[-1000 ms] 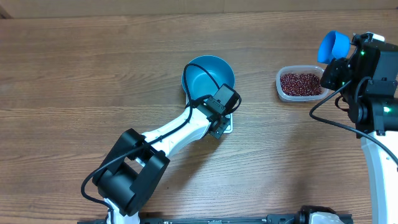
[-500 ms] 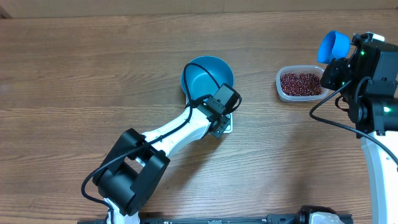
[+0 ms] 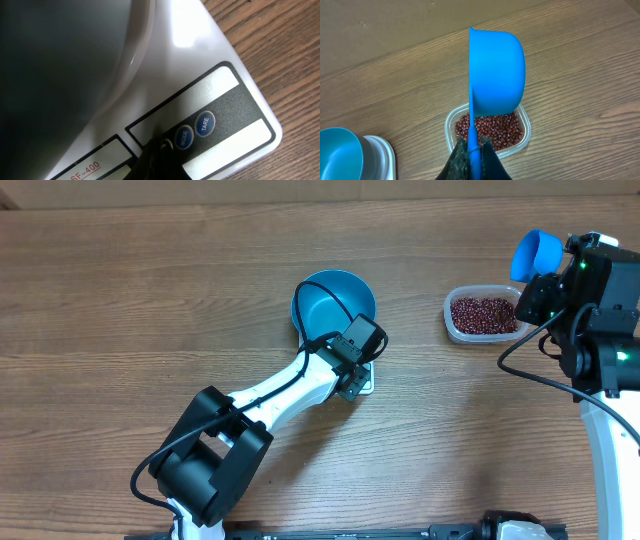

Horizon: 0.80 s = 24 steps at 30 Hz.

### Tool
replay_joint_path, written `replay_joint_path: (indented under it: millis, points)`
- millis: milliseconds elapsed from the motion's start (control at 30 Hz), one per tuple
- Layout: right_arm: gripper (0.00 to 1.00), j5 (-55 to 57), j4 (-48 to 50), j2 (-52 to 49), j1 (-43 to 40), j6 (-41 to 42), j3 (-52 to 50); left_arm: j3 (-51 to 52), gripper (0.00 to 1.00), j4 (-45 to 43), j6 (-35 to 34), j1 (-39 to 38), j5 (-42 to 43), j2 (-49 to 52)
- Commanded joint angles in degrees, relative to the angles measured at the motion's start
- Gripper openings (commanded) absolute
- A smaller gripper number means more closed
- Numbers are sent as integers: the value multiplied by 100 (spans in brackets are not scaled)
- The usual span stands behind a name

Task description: Scoop item into bowl and weigh 150g on scale

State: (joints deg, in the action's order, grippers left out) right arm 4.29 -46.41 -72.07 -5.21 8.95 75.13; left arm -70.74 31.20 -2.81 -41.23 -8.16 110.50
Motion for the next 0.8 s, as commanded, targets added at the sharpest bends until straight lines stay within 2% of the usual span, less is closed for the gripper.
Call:
replay_joint_path:
  millis: [0, 767]
  points:
    - [3, -13, 22, -2, -17, -50, 184, 50, 4, -22, -20, 28, 271, 157]
    - [3, -13, -17, -2, -17, -50, 184, 52, 4, -31, -26, 33, 181, 372]
